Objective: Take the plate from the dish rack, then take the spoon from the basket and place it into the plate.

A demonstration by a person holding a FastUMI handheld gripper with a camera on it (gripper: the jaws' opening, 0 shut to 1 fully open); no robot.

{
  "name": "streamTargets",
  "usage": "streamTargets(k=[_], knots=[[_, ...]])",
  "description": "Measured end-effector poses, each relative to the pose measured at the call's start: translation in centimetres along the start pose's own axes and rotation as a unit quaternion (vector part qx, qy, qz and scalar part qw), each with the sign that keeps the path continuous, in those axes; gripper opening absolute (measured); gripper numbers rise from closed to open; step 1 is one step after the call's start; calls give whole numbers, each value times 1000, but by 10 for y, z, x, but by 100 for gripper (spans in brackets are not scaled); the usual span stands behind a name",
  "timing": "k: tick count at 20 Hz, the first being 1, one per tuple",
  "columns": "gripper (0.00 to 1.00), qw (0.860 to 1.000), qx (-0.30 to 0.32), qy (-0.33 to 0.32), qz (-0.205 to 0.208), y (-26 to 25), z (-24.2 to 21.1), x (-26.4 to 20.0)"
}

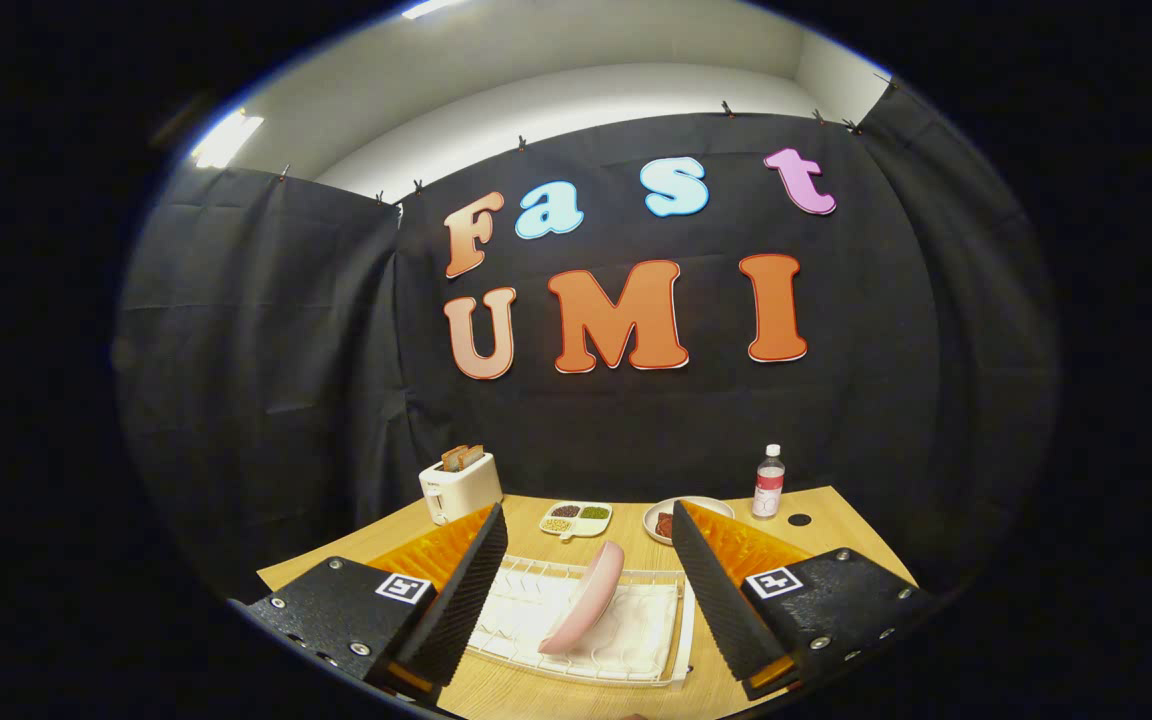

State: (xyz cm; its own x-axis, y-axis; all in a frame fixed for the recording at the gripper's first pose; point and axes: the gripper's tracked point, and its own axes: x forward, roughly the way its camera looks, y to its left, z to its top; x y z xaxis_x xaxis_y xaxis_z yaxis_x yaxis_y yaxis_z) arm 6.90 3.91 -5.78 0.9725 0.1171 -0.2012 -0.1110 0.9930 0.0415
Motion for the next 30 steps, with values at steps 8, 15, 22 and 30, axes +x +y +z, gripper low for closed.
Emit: streamTargets(k=[8,15,22,30], knots=[[98,994,-10,104,37,6,-24,43],[99,971,-40,231,40,11,-72,63],[98,939,-41,339,44,15,-107,76],[93,900,-62,431,24,3,-146,103]])
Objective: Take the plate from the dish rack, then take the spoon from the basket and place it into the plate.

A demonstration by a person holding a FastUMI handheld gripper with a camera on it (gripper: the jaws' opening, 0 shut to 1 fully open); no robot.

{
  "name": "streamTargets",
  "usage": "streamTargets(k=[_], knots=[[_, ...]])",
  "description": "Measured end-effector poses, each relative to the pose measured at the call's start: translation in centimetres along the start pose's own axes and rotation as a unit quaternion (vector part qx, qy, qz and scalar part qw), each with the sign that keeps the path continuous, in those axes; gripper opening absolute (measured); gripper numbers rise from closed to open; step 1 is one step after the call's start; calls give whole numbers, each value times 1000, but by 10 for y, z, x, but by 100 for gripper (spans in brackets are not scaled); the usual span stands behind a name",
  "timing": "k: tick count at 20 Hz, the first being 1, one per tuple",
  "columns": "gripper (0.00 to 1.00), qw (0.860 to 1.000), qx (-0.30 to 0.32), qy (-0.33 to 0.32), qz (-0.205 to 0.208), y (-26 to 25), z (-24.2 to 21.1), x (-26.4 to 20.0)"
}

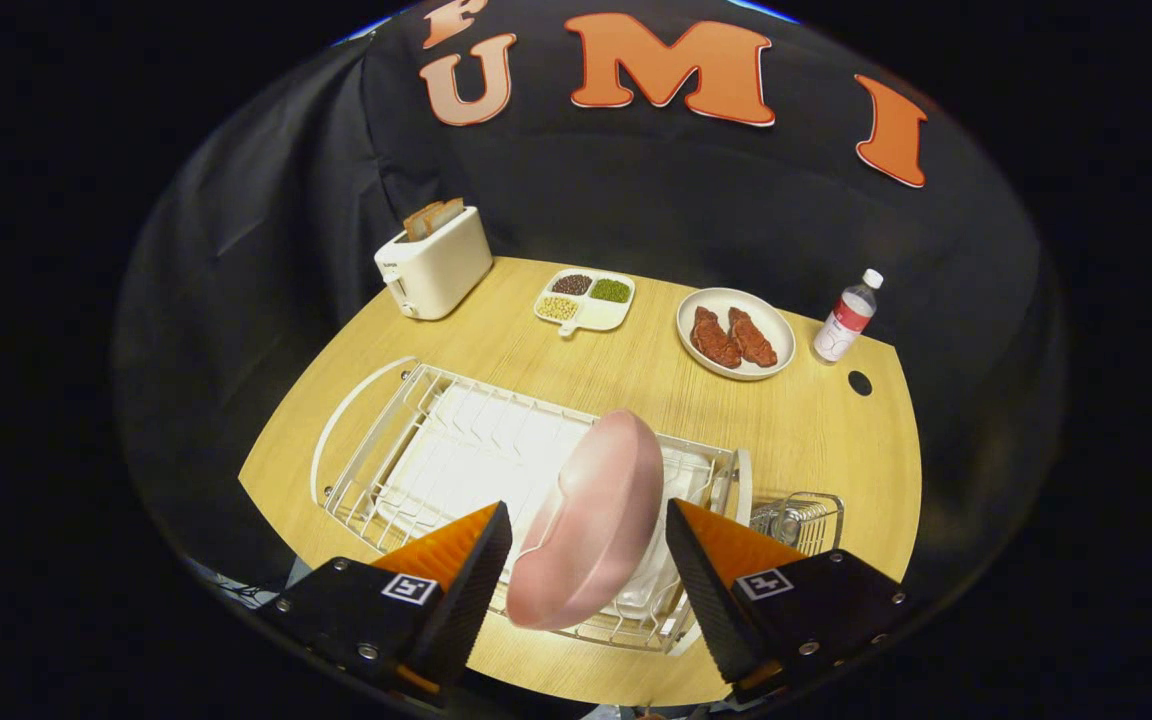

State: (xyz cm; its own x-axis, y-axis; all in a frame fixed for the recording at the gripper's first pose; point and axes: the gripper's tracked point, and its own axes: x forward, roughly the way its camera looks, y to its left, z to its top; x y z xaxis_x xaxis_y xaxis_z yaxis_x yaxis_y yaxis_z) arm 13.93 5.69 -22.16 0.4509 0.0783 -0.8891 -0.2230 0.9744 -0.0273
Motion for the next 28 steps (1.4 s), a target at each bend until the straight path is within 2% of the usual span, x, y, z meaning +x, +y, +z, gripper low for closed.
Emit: streamTargets(k=[8,10,13,15,20,22,26,28], knots=[[71,997,7,75,-32,-11,-12,43],[63,995,20,88,-42,-13,-13,52],[44,992,33,98,-66,-23,-14,60],[39,991,47,101,-76,-28,-13,62],[31,990,72,56,-110,-43,8,51],[29,989,59,29,-131,-52,22,34],[28,991,48,-33,-117,-39,43,-7],[28,992,38,-55,-108,-34,40,-28]])
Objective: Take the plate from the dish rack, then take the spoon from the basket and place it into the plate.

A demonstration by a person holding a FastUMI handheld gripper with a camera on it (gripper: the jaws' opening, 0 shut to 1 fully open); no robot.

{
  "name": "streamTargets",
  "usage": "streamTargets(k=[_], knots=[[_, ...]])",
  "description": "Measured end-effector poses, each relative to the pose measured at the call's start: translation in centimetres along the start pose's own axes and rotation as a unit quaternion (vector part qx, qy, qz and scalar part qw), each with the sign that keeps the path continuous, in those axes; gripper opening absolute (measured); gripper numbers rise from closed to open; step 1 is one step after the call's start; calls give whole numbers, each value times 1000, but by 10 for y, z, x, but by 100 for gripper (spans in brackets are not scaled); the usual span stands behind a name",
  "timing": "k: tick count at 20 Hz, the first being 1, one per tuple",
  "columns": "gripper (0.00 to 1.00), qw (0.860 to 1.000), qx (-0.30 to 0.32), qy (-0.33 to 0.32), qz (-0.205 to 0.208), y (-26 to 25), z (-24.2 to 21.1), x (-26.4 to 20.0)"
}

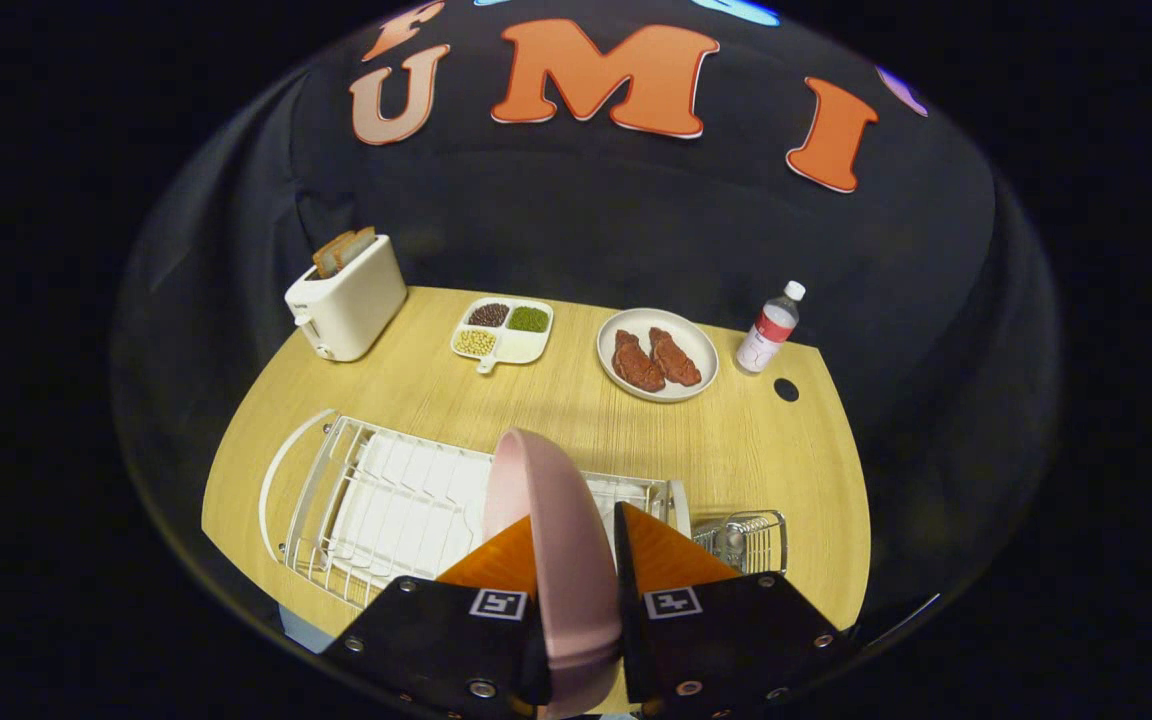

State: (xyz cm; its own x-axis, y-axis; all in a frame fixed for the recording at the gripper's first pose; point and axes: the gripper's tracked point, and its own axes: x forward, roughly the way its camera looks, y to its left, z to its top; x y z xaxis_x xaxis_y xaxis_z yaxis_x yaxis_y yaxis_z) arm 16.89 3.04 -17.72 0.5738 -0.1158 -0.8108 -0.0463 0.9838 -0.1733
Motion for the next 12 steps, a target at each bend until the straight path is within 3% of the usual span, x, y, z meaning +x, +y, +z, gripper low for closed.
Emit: streamTargets(k=[6,12], knots=[[29,997,18,-50,56,14,-40,-59],[28,991,73,-45,104,18,-109,-70]])
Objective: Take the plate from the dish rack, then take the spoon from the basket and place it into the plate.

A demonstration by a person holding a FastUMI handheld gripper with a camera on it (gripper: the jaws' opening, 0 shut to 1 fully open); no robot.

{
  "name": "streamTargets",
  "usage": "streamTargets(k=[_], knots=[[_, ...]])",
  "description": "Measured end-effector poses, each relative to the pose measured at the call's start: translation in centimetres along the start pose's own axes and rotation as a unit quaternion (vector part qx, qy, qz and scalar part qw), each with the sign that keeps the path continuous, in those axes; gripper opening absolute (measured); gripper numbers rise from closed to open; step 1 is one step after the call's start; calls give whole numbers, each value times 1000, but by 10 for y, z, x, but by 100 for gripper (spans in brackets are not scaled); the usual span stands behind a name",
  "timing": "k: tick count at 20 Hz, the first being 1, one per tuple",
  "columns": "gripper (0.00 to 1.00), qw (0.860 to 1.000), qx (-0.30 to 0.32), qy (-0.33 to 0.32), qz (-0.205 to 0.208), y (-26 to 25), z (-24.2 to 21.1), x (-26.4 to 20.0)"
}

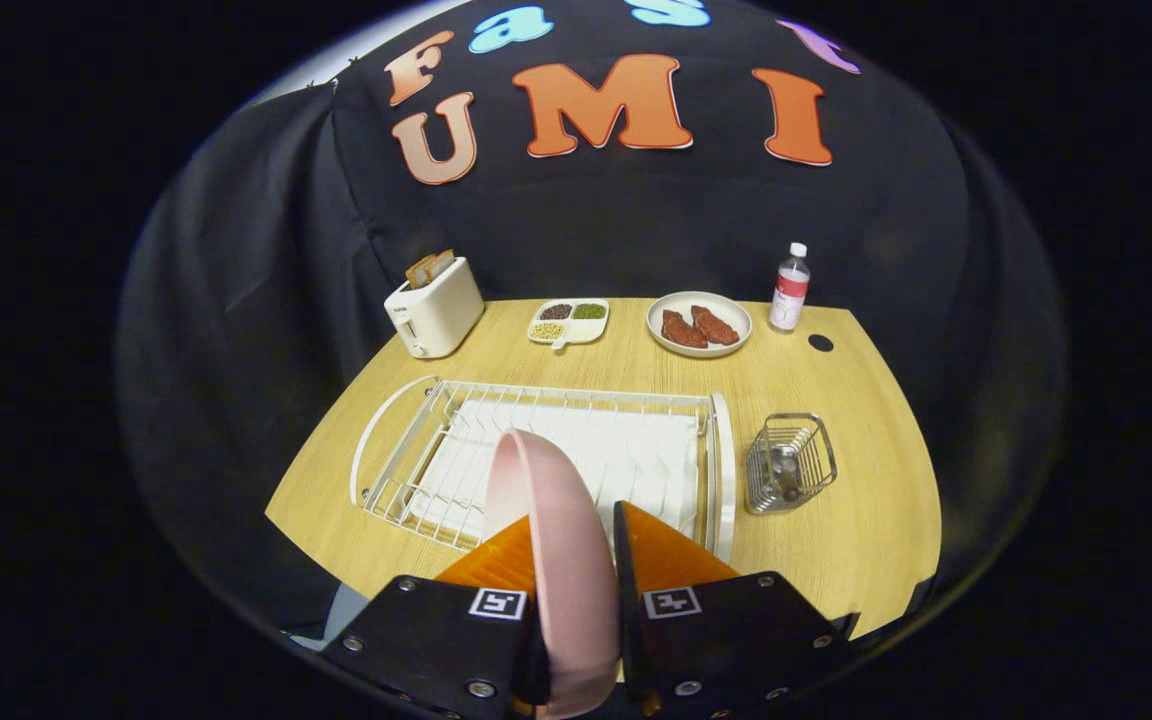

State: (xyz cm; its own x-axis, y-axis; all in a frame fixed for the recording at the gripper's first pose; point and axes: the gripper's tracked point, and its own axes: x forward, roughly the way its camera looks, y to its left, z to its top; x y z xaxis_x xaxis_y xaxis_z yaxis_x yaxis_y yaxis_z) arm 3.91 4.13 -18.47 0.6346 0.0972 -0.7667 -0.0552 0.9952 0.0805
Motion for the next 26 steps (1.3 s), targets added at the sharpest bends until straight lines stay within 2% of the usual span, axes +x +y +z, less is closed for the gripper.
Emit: streamTargets(k=[4,9,14,16,26], knots=[[28,1000,24,7,-7,-17,-41,3],[28,998,54,28,23,-20,-83,12],[28,989,119,61,60,-22,-127,26],[28,986,138,64,61,-27,-142,34],[28,974,202,46,89,-26,-161,59]])
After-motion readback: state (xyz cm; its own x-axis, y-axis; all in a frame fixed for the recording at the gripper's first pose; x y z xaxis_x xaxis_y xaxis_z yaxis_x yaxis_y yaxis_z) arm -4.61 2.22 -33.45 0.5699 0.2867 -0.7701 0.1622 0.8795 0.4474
